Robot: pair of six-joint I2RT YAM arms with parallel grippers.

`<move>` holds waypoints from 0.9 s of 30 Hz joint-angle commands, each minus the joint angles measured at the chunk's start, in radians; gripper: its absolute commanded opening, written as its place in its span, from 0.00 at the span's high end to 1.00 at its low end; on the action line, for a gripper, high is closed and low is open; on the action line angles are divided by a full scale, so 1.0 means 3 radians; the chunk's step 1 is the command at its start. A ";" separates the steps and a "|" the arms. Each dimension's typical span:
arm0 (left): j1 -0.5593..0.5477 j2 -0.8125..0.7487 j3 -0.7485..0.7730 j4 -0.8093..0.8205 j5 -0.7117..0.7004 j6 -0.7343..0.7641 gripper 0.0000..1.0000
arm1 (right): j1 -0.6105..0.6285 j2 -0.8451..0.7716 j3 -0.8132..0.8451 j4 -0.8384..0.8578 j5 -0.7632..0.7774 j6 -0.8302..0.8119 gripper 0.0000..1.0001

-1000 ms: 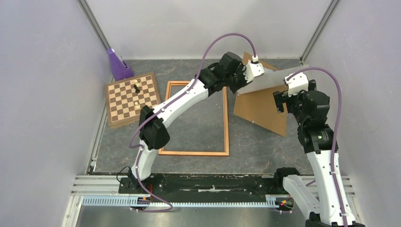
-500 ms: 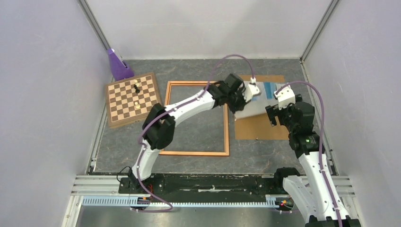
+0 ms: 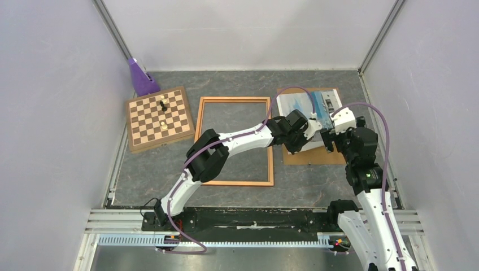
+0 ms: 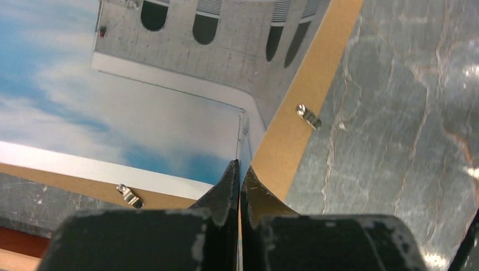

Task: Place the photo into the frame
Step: Turn over the photo from the photo frame.

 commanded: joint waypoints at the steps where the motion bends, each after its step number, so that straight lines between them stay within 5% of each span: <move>1: -0.0006 0.0145 0.0307 0.0127 -0.0306 -0.0479 0.98 | 0.0003 -0.0074 0.0015 0.0049 0.0081 0.0011 0.09; 7: -0.0017 0.0180 0.0452 0.0149 -0.0339 -0.0607 0.98 | 0.0002 -0.0171 -0.0008 0.0019 0.0182 0.0013 0.09; 19: -0.0017 0.0299 0.1542 -0.0163 -0.0268 -0.0471 0.98 | -0.0037 -0.0243 -0.0001 0.0025 0.0484 0.0029 0.09; 27: -0.0017 -0.0023 0.1594 -0.0397 -0.0168 0.0001 0.98 | -0.0054 -0.0262 -0.0055 0.0056 0.0679 0.0034 0.09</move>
